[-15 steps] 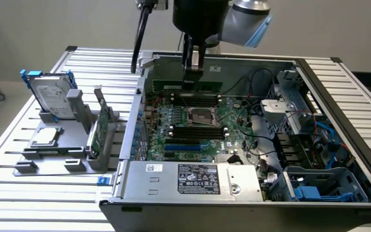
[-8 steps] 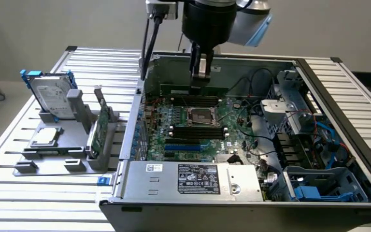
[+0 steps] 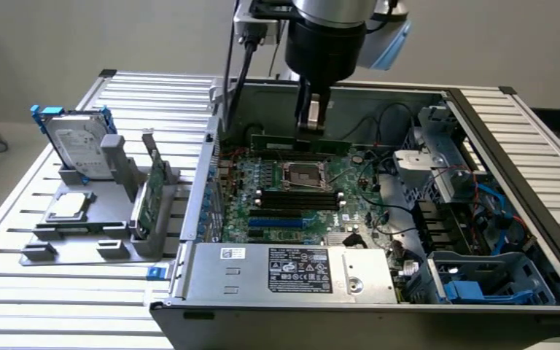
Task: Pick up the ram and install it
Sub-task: 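Pick up the ram and move it above insertion slot, then insert the ram into the slot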
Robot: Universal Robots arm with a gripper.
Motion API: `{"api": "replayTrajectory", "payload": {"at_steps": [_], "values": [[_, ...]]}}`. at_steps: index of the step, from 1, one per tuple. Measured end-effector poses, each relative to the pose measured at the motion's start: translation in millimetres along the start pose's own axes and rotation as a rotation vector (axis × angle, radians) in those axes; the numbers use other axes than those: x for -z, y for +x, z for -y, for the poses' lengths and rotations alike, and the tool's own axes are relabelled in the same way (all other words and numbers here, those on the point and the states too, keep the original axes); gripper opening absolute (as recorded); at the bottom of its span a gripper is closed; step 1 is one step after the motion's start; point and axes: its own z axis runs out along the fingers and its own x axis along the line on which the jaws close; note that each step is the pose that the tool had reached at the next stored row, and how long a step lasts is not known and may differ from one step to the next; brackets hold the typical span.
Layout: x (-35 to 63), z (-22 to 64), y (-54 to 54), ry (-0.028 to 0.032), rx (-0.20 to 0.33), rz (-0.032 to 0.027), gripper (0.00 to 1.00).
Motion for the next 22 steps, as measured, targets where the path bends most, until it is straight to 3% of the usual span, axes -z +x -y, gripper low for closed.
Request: {"api": "replayTrajectory", "payload": {"at_steps": [22], "values": [[-40.2,7.9,-30.5,0.0012,-0.019,-0.0003,0.14]]}}
